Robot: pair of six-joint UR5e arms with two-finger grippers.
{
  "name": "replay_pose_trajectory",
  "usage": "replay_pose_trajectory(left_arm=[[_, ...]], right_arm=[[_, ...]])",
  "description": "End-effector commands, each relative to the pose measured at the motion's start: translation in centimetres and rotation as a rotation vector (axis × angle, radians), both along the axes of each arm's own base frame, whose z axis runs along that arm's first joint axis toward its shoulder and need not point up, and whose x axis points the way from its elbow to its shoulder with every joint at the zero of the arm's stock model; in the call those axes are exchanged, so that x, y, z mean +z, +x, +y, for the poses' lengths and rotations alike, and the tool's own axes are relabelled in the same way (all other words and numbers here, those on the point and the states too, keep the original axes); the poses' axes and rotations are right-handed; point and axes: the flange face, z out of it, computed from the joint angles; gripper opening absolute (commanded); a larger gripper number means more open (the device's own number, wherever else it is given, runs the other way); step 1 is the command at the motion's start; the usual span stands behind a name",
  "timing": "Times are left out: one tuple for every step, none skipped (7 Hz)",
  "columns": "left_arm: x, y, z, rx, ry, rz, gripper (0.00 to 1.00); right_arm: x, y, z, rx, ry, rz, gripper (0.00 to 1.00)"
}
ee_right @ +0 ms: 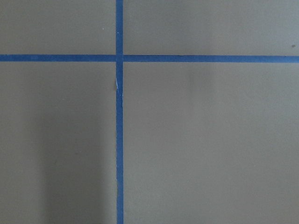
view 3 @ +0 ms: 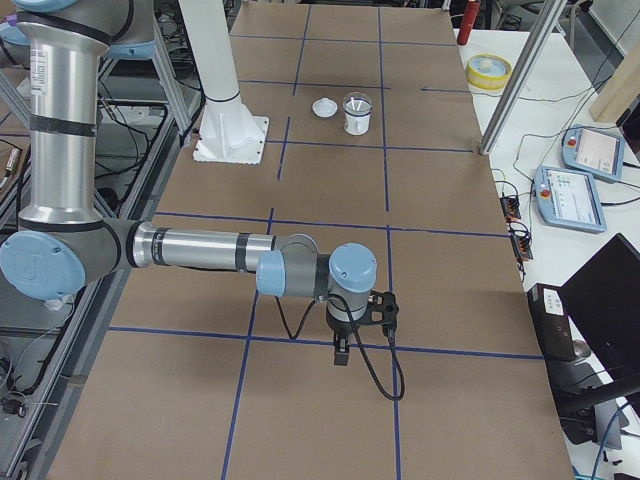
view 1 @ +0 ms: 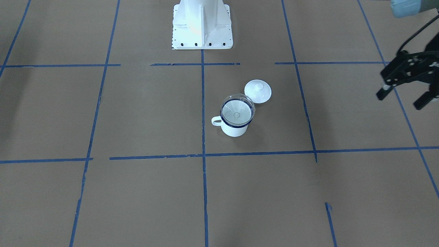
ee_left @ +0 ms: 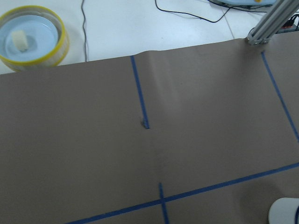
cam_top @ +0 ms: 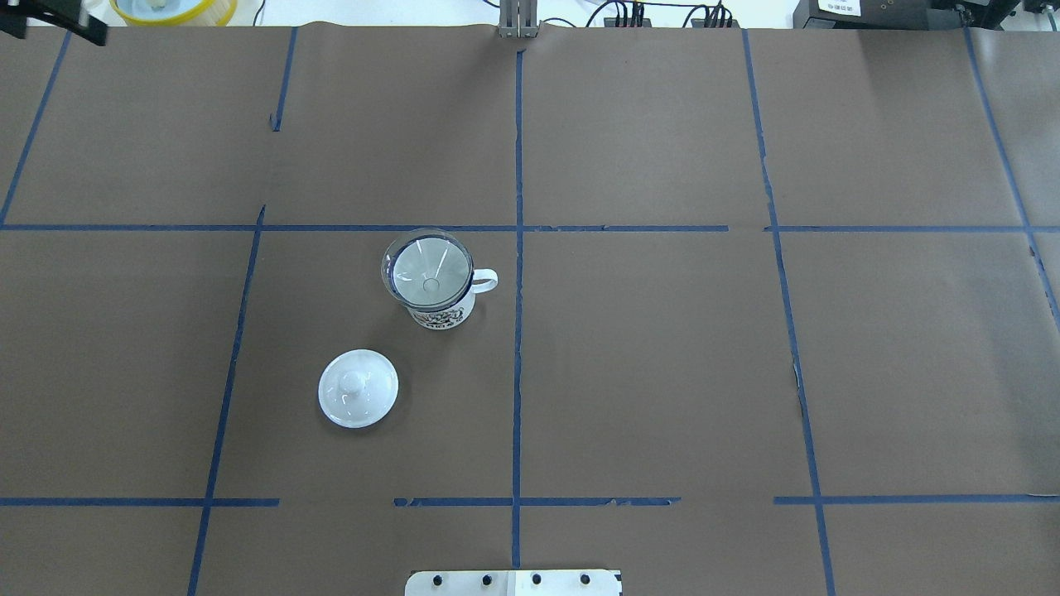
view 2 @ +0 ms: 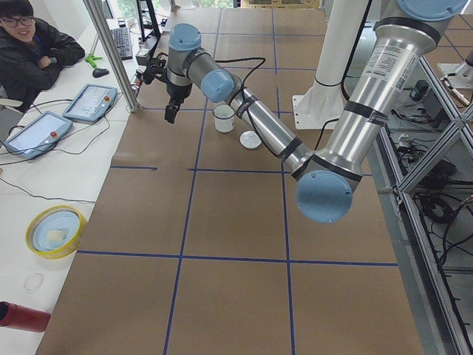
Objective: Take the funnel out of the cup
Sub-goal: 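Reach the left gripper down to the glass funnel in the white mug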
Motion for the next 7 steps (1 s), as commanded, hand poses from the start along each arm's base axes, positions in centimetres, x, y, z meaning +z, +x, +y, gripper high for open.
replay_pose_trajectory(left_arm=[[-7.9,13.5,0.6,-0.044,-0.176,0.084,1.0],[-11.8,19.2,0.4,-0.072,-0.319,0.137,1.0],[-14.4,24.8,0.4,-0.119,-0.433,0.105,1.0],[-16.2,31.1,0.9,-0.119,-0.5,-0.015,1.0],[-15.5,34.4,0.9,-0.117,-0.564,-0.066,1.0],[-13.9,38.8,4.0,-0.094,-0.621,-0.101,1.0],[-12.9,40.9,5.0,-0.09,-0.62,-0.132,1.0]], right_arm=[[0.0,0.0,0.0,0.0,0.0,0.0,1.0],[0.0,0.0,0.0,0.0,0.0,0.0,1.0],[0.0,0.0,0.0,0.0,0.0,0.0,1.0],[0.0,0.0,0.0,0.0,0.0,0.0,1.0],[0.0,0.0,0.0,0.0,0.0,0.0,1.0],[0.0,0.0,0.0,0.0,0.0,0.0,1.0],[0.0,0.0,0.0,0.0,0.0,0.0,1.0]])
